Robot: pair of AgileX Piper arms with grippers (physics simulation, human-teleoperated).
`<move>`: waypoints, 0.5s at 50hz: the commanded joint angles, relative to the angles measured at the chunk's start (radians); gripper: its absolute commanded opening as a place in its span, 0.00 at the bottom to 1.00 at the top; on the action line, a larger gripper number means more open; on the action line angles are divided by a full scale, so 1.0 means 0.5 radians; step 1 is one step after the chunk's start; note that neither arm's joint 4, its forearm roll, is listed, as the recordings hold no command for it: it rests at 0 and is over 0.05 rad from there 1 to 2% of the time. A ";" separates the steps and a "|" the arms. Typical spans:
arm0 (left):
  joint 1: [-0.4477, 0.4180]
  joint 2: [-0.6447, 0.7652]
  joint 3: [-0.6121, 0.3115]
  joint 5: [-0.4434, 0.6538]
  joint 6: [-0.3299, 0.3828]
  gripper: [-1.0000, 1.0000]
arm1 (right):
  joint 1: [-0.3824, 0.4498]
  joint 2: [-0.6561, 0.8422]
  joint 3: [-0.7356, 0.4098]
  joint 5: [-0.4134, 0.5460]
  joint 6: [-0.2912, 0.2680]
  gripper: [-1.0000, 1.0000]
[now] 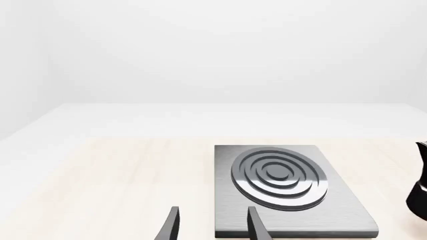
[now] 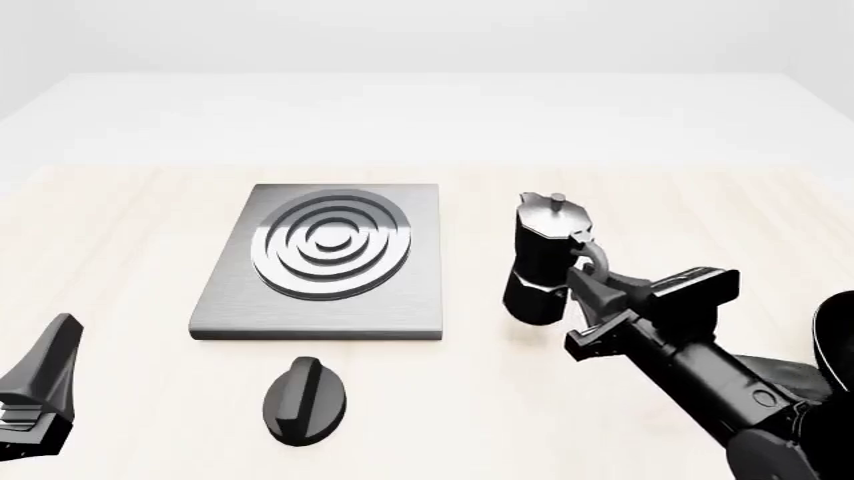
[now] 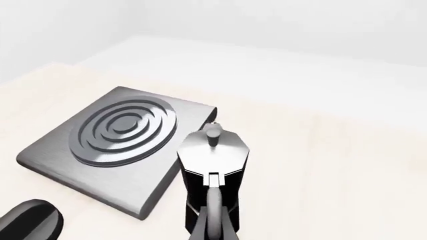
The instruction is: Put the moka pot on the stove.
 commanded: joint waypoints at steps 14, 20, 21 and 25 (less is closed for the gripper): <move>0.000 0.000 0.000 0.000 0.000 1.00 | 0.041 -0.355 -0.152 0.385 -0.146 0.00; 0.000 0.000 0.000 0.000 0.000 1.00 | 0.057 -0.398 -0.197 0.456 -0.172 0.00; 0.000 0.000 0.000 0.000 0.000 1.00 | 0.057 -0.399 -0.197 0.456 -0.172 0.00; 0.000 0.000 0.000 0.000 0.000 1.00 | 0.060 -0.429 -0.219 0.494 -0.178 0.00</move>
